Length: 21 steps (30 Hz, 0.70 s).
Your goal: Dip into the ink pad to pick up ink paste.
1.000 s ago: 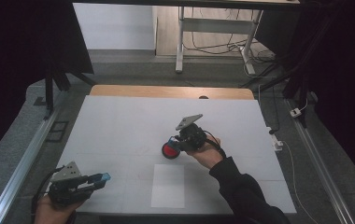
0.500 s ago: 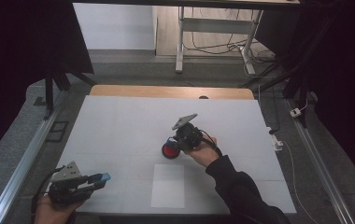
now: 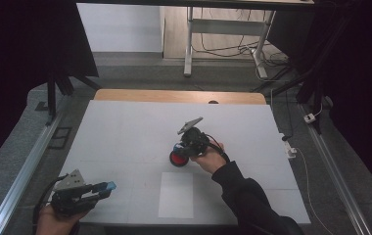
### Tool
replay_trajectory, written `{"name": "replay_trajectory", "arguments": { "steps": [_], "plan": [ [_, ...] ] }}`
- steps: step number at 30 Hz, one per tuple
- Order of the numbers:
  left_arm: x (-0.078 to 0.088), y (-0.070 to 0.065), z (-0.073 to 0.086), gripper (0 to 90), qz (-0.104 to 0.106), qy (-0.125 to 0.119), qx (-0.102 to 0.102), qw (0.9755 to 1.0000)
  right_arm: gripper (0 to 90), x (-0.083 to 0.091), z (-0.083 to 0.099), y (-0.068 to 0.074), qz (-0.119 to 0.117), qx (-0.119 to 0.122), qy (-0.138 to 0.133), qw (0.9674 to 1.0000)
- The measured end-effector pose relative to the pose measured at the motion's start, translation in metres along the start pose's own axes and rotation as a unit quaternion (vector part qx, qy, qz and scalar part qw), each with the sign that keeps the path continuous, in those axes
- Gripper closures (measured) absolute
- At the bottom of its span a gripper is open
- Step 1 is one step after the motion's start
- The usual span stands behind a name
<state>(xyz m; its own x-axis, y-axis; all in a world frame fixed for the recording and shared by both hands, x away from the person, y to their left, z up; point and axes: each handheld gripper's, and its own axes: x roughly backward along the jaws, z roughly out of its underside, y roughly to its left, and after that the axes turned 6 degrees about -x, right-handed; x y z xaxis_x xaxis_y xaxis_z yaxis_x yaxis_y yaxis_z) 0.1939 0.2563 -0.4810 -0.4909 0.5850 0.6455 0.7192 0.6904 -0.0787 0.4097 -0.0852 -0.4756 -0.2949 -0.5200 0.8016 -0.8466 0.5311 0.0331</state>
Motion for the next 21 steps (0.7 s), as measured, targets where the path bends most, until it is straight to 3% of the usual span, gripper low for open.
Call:
{"name": "replay_trajectory", "arguments": {
  "steps": [3,12,15,21],
  "plan": [
    [0.0,0.0,0.0,68.6,0.0,0.001,0.0,1.0,71.1,-0.001,-0.001,0.001,0.001,-0.001,0.0,1.0],
    [-0.001,0.0,-0.001,68.6,0.0,0.003,-0.001,1.0,71.0,-0.003,-0.002,0.016,0.039,0.043,0.004,0.9983],
    [-0.001,0.0,-0.001,68.6,0.0,0.003,-0.001,1.0,71.1,-0.003,-0.001,0.016,0.038,0.039,0.003,0.9985],
    [-0.001,0.0,-0.001,68.6,0.0,0.003,-0.001,1.0,71.1,-0.002,0.002,0.006,0.013,0.014,-0.008,0.9998]
  ]
}}
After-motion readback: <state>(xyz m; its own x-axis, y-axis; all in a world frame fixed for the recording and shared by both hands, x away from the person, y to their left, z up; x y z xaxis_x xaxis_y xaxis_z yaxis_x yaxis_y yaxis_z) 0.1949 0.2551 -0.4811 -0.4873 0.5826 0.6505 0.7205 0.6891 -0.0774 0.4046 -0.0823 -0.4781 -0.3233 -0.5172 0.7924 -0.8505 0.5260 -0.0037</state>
